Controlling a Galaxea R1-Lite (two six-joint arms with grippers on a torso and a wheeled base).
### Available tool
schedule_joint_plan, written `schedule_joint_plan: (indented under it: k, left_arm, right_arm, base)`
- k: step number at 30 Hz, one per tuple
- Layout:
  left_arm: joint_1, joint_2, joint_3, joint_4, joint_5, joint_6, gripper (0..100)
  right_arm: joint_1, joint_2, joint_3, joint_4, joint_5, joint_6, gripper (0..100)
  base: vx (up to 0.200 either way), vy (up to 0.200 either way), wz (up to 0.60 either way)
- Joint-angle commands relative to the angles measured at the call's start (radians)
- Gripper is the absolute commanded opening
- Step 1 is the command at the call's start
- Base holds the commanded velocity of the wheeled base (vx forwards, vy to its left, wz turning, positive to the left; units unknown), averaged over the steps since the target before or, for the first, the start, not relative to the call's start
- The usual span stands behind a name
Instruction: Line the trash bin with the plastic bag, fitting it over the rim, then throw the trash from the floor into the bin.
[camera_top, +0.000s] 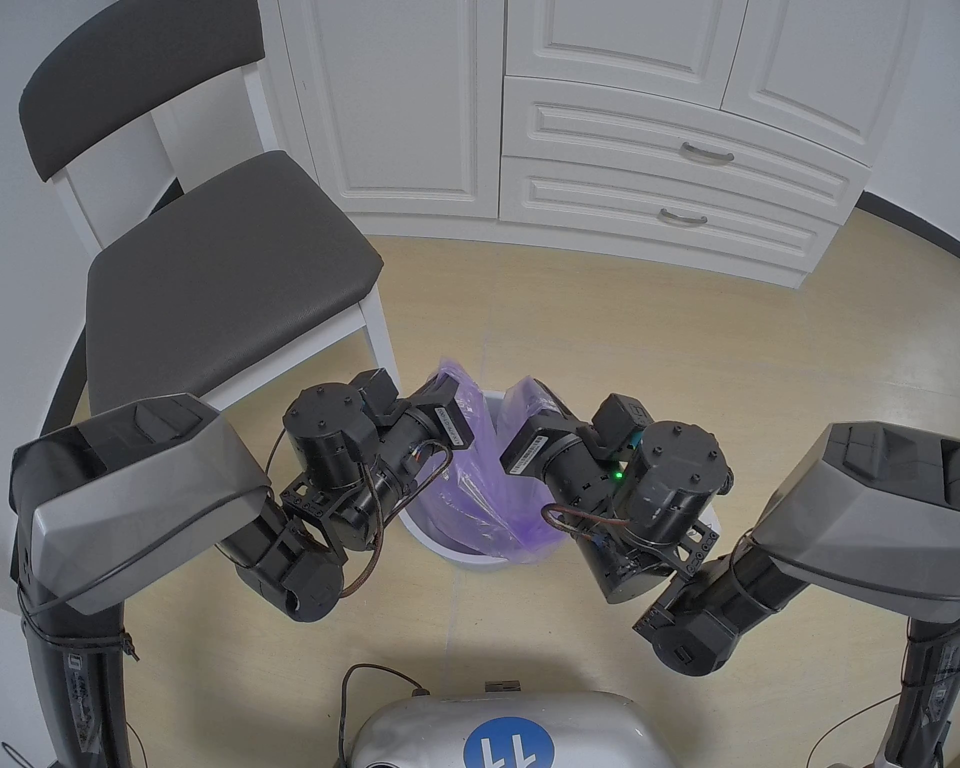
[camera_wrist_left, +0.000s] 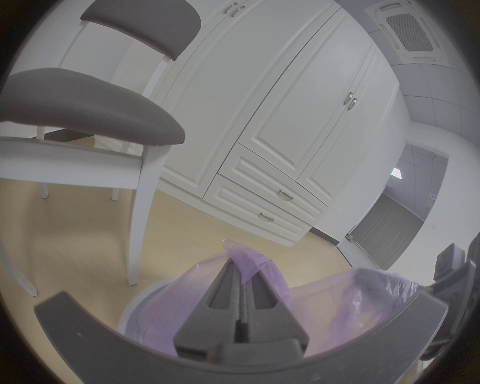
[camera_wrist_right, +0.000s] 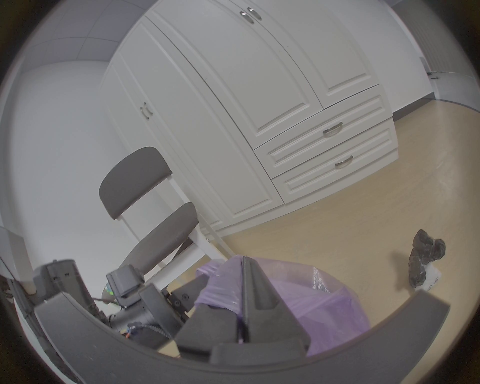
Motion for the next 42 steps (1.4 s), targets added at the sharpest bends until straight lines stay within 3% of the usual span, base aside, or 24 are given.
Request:
schedule_joint_plan:
  k: [1,12,17,22,32,42]
  left_arm:
    - [0.016,0.031,-0.015,0.001,0.000,-0.001,0]
    - [0.077,0.031,-0.043,0.014,0.000,-0.001,0]
    - [0.100,0.042,-0.066,0.014,0.000,-0.004,0]
    - [0.100,0.050,-0.079,0.013,0.005,-0.009,0]
    - [0.113,0.039,-0.081,0.001,0.009,-0.009,0]
    - [0.059,0.124,-0.079,-0.002,0.013,-0.009,0]
  right_arm:
    - [-0.016,0.060,-0.054,-0.018,-0.007,0.015,0]
    - [-0.020,0.215,-0.342,-0.018,-0.027,0.024,0]
    - [-0.088,0.238,-0.462,0.034,-0.017,0.027,0]
    - [-0.097,0.272,-0.475,0.033,-0.017,0.032,0]
    - [-0.039,0.357,-0.547,0.039,-0.024,0.032,0]
    - [-0.124,0.354,-0.549,0.051,-0.014,0.032,0]
  base:
    - [0.000,0.000,0.00]
    - [0.000,0.000,0.00]
    - [0.000,0.000,0.00]
    - [0.000,0.000,0.00]
    - [0.000,0.000,0.00]
    - [0.000,0.000,0.00]
